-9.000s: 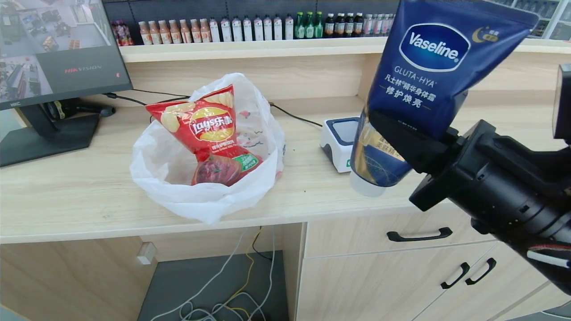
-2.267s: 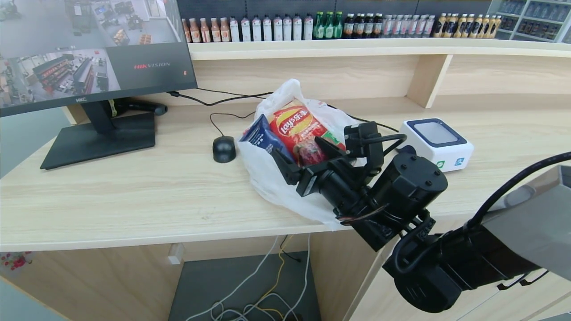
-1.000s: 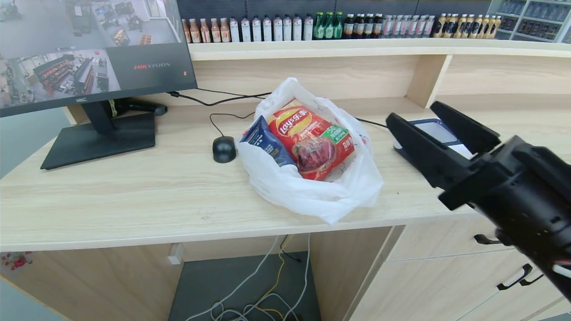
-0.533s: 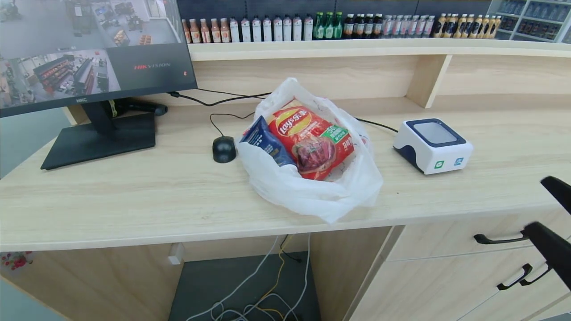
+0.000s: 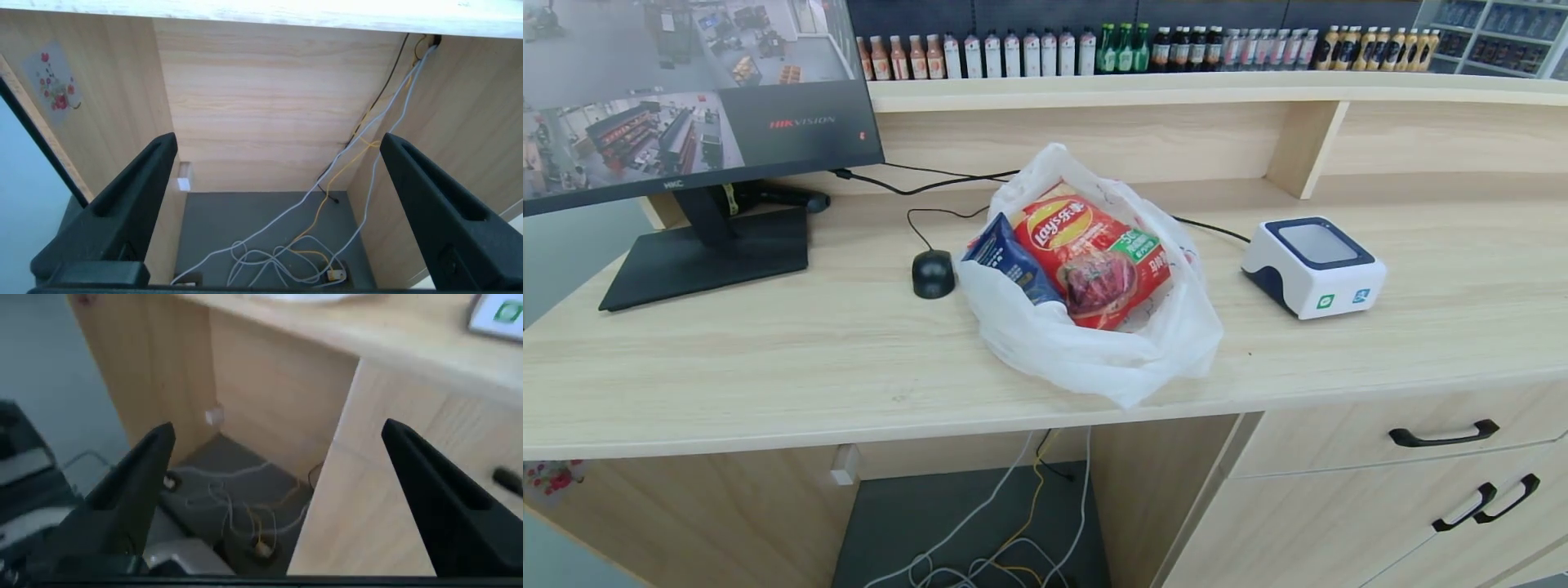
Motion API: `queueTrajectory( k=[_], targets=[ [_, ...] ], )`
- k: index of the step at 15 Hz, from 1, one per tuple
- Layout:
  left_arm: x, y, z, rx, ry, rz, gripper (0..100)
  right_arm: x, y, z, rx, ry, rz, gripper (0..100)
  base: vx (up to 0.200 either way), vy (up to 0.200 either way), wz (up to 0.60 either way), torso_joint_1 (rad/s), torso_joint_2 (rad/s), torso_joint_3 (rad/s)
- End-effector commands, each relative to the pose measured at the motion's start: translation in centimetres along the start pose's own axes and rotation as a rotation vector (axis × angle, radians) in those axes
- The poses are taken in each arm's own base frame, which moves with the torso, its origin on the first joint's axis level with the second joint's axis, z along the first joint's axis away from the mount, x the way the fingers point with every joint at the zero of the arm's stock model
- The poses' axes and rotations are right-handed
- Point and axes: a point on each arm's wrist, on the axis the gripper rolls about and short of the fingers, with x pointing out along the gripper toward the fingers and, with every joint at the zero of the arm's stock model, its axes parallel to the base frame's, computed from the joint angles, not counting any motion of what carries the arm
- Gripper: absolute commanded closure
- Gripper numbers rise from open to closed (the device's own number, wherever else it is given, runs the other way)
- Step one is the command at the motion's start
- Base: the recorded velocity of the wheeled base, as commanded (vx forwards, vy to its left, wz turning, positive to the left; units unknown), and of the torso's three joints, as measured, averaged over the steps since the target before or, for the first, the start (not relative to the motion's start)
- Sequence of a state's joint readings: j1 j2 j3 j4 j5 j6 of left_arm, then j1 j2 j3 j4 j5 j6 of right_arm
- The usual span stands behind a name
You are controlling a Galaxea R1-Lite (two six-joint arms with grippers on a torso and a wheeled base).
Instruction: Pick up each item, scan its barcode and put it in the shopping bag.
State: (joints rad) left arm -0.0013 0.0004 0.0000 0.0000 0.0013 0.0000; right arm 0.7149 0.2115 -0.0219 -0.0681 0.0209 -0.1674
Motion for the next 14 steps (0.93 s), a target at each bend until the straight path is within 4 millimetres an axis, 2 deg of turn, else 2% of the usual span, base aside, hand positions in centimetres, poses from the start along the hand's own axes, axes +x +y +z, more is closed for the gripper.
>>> queueTrajectory(
  k=[1,2,4,5,9,10,11,14],
  targets=[
    [0.0,0.0,0.0,0.0,0.0,0.0,0,-1.8,0.3,-1.2,-0.031,-0.131,-0.009,0,0.0,0.0,0.0,0.0,0.0,0.0],
    [0.0,0.0,0.0,0.0,0.0,0.002,0,-1.8,0.4,-1.2,-0.029,-0.126,-0.037,0,0.0,0.0,0.0,0.0,0.0,0.0],
    [0.0,0.0,0.0,-0.002,0.0,0.002,0,-1.6,0.7,-1.1,-0.012,-0.077,-0.206,0,0.0,0.0,0.0,0.0,0.0,0.0],
    [0.0,0.0,0.0,-0.002,0.0,0.0,0,-1.2,1.1,-0.9,0.01,-0.007,-0.417,0,0.0,0.0,0.0,0.0,0.0,0.0],
    [0.0,0.0,0.0,-0.003,0.0,0.002,0,-0.7,0.9,-0.8,0.038,0.065,-0.501,0,0.0,0.0,0.0,0.0,0.0,0.0],
    [0.0,0.0,0.0,-0.003,0.0,0.002,0,-0.5,1.1,-0.7,0.059,0.109,-0.661,0,0.0,0.0,0.0,0.0,0.0,0.0],
    [0.0,0.0,0.0,-0.003,0.0,0.002,0,-0.5,1.2,-0.7,0.051,0.11,-0.725,0,0.0,0.0,0.0,0.0,0.0,0.0],
    [0.0,0.0,0.0,-0.003,0.0,0.002,0,-1.1,1.8,-0.9,0.012,0.002,-0.727,0,0.0,0.0,0.0,0.0,0.0,0.0]
  ],
)
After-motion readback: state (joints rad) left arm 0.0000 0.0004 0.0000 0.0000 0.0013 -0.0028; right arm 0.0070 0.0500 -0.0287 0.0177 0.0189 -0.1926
